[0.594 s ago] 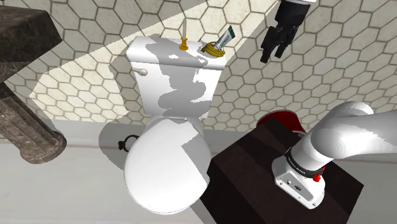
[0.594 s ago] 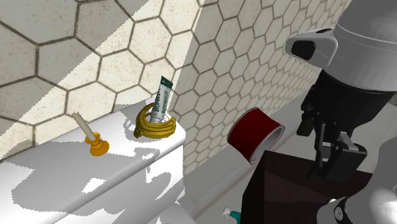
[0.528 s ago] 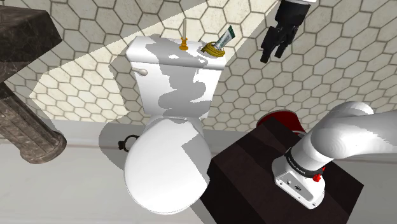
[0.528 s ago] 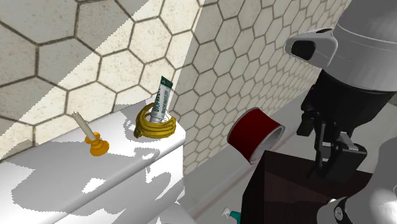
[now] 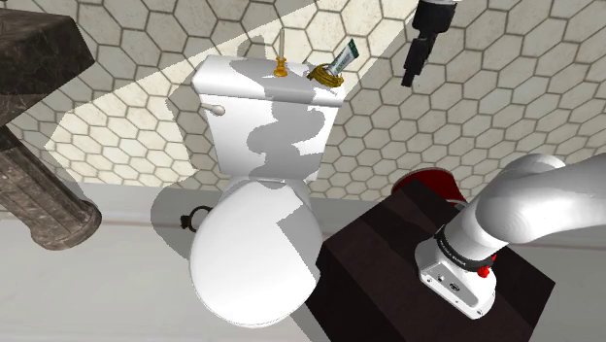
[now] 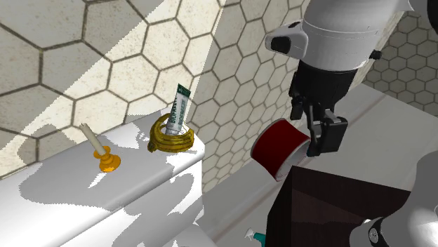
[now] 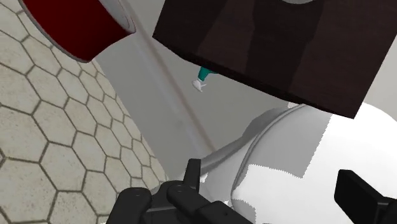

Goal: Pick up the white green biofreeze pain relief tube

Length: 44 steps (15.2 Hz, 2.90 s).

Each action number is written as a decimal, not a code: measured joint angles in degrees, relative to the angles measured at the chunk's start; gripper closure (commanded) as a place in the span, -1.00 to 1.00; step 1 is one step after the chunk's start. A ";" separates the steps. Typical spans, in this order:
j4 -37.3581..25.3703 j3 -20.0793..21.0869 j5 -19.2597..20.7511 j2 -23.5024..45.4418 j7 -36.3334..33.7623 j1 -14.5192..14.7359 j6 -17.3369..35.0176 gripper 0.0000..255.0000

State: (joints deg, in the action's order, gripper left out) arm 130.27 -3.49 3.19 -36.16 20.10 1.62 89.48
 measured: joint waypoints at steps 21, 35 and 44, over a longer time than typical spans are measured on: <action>-35.53 -8.80 10.77 42.62 54.80 4.11 10.42 -1.00; -42.35 -7.38 11.88 53.79 65.64 3.84 16.77 1.00; -41.89 -7.44 11.96 53.62 65.56 3.80 17.18 1.00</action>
State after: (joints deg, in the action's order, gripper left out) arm 88.38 -10.93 15.16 17.46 85.66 5.42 106.66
